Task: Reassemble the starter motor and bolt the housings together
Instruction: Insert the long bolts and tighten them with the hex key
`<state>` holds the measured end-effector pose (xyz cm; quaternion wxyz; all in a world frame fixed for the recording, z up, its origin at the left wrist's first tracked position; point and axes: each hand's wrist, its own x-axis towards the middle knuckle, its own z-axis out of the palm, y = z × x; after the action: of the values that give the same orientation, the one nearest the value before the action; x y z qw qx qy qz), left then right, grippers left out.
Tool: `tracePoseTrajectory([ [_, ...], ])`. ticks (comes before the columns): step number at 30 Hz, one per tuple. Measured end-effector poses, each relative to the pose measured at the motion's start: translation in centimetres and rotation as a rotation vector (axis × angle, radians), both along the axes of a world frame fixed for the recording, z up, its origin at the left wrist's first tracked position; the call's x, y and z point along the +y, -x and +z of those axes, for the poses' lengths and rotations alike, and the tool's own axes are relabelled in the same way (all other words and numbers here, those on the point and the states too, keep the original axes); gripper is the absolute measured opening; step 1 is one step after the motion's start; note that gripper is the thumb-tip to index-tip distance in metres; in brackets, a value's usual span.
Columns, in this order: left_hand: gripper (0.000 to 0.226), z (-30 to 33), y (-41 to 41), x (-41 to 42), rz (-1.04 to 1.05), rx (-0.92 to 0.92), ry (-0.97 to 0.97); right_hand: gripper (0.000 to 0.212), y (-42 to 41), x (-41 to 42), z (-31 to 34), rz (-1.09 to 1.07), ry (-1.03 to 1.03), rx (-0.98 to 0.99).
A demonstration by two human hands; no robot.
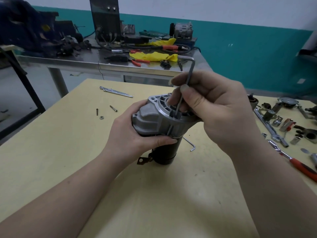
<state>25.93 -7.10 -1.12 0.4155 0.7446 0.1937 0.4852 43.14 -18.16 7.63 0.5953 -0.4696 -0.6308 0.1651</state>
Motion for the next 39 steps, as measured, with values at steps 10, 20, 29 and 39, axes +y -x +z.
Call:
tracePoseTrajectory([
  [10,0.082,0.2,-0.1,-0.2,0.006,-0.017,-0.004,0.019,0.5,0.3,-0.4,-0.151,-0.090,-0.002],
  [20,0.087,-0.4,0.0,0.3,-0.014,-0.013,0.020,0.009,0.6,-0.2,-0.2,-0.050,-0.054,0.054],
  [29,0.083,-0.1,-0.1,-0.1,0.013,-0.023,-0.003,0.015,1.0,0.4,-0.6,-0.118,-0.111,0.006],
  [39,0.087,-0.5,0.0,0.3,-0.005,-0.020,0.014,0.012,0.8,-0.1,-0.1,-0.090,-0.086,0.083],
])
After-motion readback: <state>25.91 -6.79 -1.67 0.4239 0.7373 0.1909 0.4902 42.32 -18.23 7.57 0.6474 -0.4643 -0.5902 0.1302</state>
